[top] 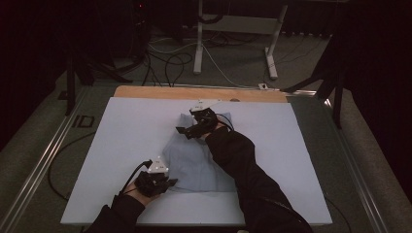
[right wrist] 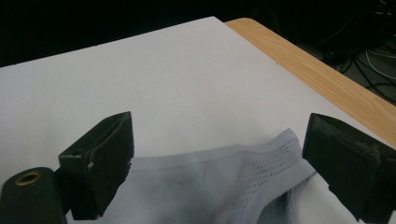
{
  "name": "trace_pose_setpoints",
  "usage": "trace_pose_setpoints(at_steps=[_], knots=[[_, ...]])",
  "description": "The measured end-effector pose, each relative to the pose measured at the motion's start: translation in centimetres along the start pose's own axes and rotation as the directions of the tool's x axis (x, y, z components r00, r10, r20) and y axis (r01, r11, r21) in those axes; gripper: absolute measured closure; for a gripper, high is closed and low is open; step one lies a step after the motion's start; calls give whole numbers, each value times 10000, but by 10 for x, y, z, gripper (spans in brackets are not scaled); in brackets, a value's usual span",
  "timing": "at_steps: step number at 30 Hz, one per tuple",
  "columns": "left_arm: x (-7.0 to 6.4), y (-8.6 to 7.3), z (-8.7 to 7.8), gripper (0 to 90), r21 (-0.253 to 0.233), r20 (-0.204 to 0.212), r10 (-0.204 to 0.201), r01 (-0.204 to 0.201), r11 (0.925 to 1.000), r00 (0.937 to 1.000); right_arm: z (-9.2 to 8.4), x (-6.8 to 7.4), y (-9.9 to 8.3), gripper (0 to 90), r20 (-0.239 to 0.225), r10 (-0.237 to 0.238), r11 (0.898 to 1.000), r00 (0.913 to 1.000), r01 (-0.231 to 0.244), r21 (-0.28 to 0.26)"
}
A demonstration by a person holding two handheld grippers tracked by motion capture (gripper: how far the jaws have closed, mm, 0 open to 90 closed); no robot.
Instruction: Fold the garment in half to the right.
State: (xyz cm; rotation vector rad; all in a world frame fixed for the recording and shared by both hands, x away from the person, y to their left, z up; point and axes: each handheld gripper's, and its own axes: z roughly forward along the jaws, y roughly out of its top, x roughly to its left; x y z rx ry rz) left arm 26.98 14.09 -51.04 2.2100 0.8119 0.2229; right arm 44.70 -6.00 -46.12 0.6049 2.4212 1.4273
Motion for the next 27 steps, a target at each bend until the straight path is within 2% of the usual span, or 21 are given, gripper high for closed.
trace_pose_setpoints(at_steps=[1, 2, 5, 10, 12, 13, 14, 18, 20, 22, 23, 24, 27], knots=[[0, 0, 0, 864, 0, 0, 0, 0, 10000, 10000, 1, -1, 0, 92, -11, -28, 10000, 10000, 28, -16], [-1, 0, -1, 867, -239, -65, 144, -145, 9996, 9999, 2, -2, 0, 94, 49, -52, 10000, 10000, 52, 20], [-1, 1, -1, 868, -418, -32, 11, -13, 9991, 10000, 4, -5, 0, 98, 165, 46, 10000, 9999, -48, 85], [-2, 1, -1, 868, -412, -69, 113, -116, 9991, 9999, 10, -10, -1, 97, 352, 275, 9996, 9990, -278, 101], [-3, 0, -1, 868, -404, -106, 146, -150, 9991, 9998, 15, -14, 0, 94, 902, 870, 9962, 9921, -873, 3], [-3, 0, 0, 868, -383, -106, 174, -178, 9991, 9998, 15, -14, 0, 94, 902, 870, 9962, 9921, -873, 3], [-3, 1, -1, 868, -395, -120, 213, -218, 9990, 9997, 20, -15, 3, 94, 1407, 1114, 9936, 9838, -1131, 46], [-4, 0, -1, 868, -395, -124, 246, -251, 9989, 9996, 28, -17, 5, 94, 1484, 1327, 9902, 9800, -1375, 227], [-4, 0, 0, 868, -382, -102, 264, -267, 9989, 9996, 35, -18, 9, 95, 1580, 1518, 9868, 9757, -1588, 322], [-4, 0, 0, 868, -407, -101, 266, -270, 9988, 9996, 40, -21, 11, 98, 1645, 1887, 9788, 9682, -1990, 479], [-4, -1, 0, 868, -395, -136, 297, -303, 9988, 9995, 40, -21, 11, 98, 1645, 1887, 9788, 9682, -1990, 479], [-4, -1, 0, 868, -381, -121, 316, -320, 9988, 9994, 46, -24, 13, 128, 1779, 2211, 9688, 9589, -2369, 732], [-3, -2, 0, 868, -401, -104, 257, -261, 9989, 9996, 54, -28, 16, 134, 1989, 2577, 9531, 9455, -2826, 1086]])
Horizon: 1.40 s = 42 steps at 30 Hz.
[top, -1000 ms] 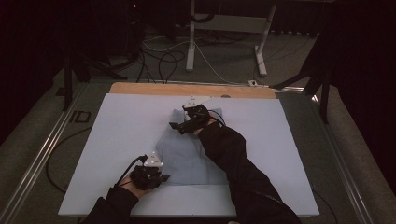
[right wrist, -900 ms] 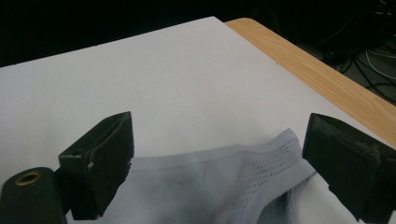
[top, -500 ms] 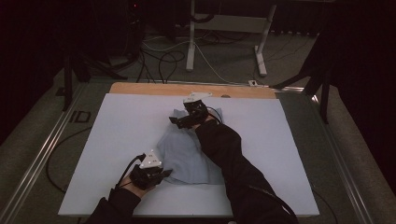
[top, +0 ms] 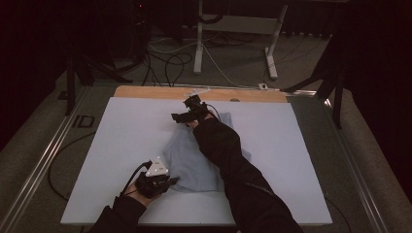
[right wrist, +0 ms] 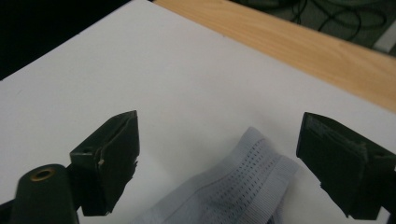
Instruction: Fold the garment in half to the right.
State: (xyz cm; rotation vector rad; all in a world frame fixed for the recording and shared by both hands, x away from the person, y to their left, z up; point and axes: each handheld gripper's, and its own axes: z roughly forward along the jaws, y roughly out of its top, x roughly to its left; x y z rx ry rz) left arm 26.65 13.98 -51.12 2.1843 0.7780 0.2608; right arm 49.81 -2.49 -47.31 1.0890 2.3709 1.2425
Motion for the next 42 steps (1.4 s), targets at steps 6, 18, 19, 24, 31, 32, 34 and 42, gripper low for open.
trace_pose_setpoints(at_steps=[6, 18, 19, 24, 31, 32, 34, 42], knots=[[0, 0, 0, 868, 7, 16, 5, -5, 10000, 10000, 13, 0, 5, 174, 530, 378, 9981, 9979, -402, 457], [-1, -1, 0, 868, 39, 13, 14, -14, 10000, 10000, 38, 0, 5, 315, 1191, 429, 9898, 9920, -584, 1303], [0, -1, 0, 868, 53, 43, -1, 1, 10000, 10000, 41, -1, 5, 353, 1393, 359, 9881, 9896, -560, 1430], [0, -1, 1, 867, 70, 62, -8, 7, 10000, 10000, 51, -5, 2, 408, 1647, 324, 9816, 9858, -624, 1803], [-1, -1, 1, 867, 51, 85, -61, 61, 10000, 9999, 59, -7, -1, 501, 1874, 194, 9760, 9821, -592, 2095], [-1, -2, 1, 867, 51, 75, -52, 52, 10000, 10000, 60, -7, -1, 515, 1895, 69, 9741, 9819, -494, 2208], [-1, -1, 1, 868, 60, 81, -38, 37, 10000, 10000, 61, -7, -1, 528, 1916, 59, 9726, 9814, -502, 2272], [0, -1, 2, 868, 66, 140, -99, 99, 9999, 9999, 64, -8, -3, 679, 1880, -165, 9659, 9820, -329, 2568]])
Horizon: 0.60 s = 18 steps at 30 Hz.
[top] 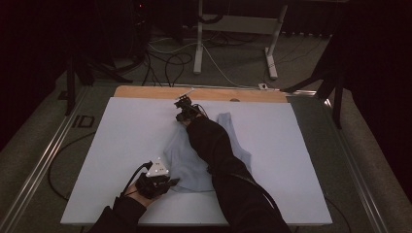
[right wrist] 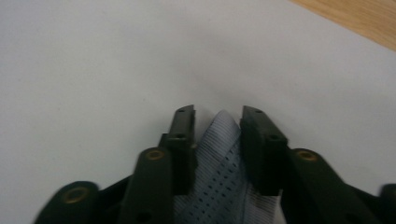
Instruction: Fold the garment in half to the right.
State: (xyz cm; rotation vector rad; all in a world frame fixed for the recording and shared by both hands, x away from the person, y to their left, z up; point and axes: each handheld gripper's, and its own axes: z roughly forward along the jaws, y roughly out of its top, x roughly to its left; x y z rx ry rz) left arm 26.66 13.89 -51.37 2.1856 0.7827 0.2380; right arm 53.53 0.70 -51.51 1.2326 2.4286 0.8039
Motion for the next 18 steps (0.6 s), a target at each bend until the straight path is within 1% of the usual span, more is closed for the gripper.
trace_pose_setpoints(at_steps=[2, 3, 4, 5, 6, 7, 9, 12, 13, 15, 18], knots=[[-1, 0, 0, 868, 30, -20, 30, -30, 10000, 10000, 0, 1, 1, 732, 130, -220, 9997, 9997, 219, 96], [0, 0, 0, 868, 43, -12, 50, -50, 10000, 10000, 0, 1, 1, 732, 130, -220, 9997, 9997, 219, 96], [0, 0, 0, 868, 46, -1, 33, -33, 10000, 10000, 0, 1, 1, 782, 123, -257, 9996, 9996, 255, 109], [0, 0, 0, 867, 54, -5, 28, -28, 10000, 10000, -1, 2, 2, 809, 141, -266, 9996, 9995, 264, 104], [0, 0, 0, 868, 54, -5, 28, -28, 10000, 10000, -1, 2, 2, 809, 141, -266, 9996, 9995, 264, 104], [0, 0, 1, 868, 71, -20, 54, -54, 10000, 10000, -3, 4, 3, 861, 299, -472, 9988, 9984, 467, 147], [0, 0, 0, 867, 49, 2, 6, -6, 10000, 10000, -5, 3, 4, 868, 344, -539, 9985, 9980, 536, 93], [0, 0, 0, 868, 68, -16, 37, -37, 10000, 10000, -6, 3, 3, 870, 332, -597, 9982, 9977, 594, 93], [0, 0, 0, 868, 76, -6, 43, -43, 10000, 10000, -8, 3, 3, 871, 323, -788, 9968, 9964, 785, 116], [0, 1, 1, 868, 42, 30, -26, 26, 10000, 10000, -10, 2, 4, 872, 273, -774, 9970, 9966, 772, 83], [-1, 1, 0, 868, 64, 11, 29, -29, 10000, 10000, -12, 3, 4, 873, 280, -836, 9965, 9961, 833, 95]])
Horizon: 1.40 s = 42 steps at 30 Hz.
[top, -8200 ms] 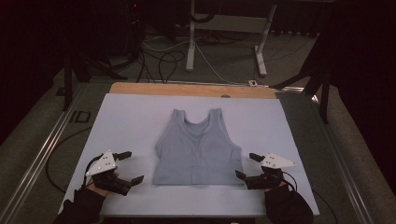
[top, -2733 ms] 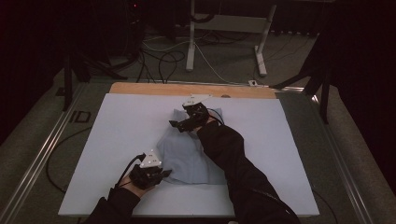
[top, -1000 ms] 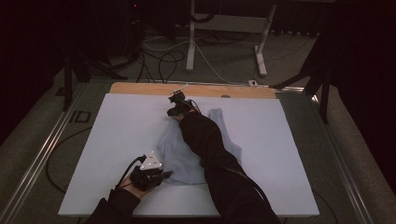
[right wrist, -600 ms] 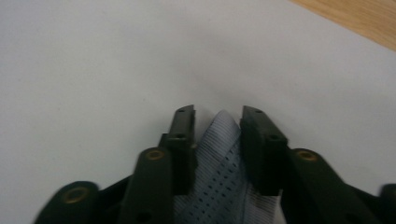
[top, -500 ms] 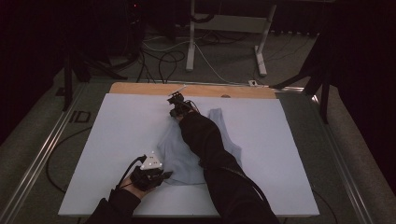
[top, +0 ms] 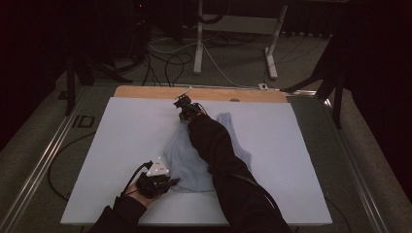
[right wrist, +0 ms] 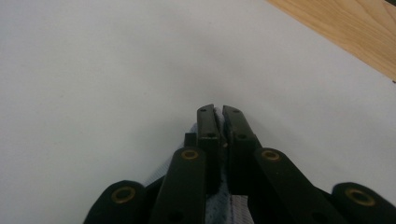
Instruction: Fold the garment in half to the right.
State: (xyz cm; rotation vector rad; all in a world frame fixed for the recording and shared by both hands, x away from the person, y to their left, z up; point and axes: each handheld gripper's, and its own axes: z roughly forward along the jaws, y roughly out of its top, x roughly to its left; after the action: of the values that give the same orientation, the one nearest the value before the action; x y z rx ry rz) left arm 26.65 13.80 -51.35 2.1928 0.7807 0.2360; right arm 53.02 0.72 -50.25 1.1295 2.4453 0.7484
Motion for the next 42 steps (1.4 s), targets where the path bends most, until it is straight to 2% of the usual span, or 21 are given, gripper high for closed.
trace_pose_setpoints(at_steps=[7, 14, 17, 23, 26, 28, 42], knots=[[-1, 2, -1, 868, -45, 23, -51, 51, 10000, 10000, -11, -5, 3, 875, -139, -211, 9996, 9997, 208, -164], [-3, 4, -3, 869, -163, 28, -117, 117, 9998, 9999, -24, -9, 5, 875, -334, -21, 9989, 9994, 5, -476], [-6, 8, -6, 869, -201, 47, 39, -39, 9998, 10000, -30, -12, 7, 875, -337, -125, 9985, 9994, 107, -545], [-8, 13, -7, 869, -228, 177, 96, -92, 9997, 9998, -43, -17, 9, 875, -275, -280, 9970, 9992, 259, -732], [-10, 16, -8, 869, -260, 211, 162, -157, 9995, 9996, -46, -17, 9, 875, -364, -215, 9966, 9991, 185, -806], [-12, 20, -9, 869, -323, 247, 240, -232, 9992, 9994, -51, -20, 9, 875, -278, -363, 9956, 9990, 338, -874], [-26, 44, -5, 869, -360, 581, 856, -836, 9959, 9946, -78, -39, 3, 875, -300, -173, 9916, 9994, 133, -1289]])
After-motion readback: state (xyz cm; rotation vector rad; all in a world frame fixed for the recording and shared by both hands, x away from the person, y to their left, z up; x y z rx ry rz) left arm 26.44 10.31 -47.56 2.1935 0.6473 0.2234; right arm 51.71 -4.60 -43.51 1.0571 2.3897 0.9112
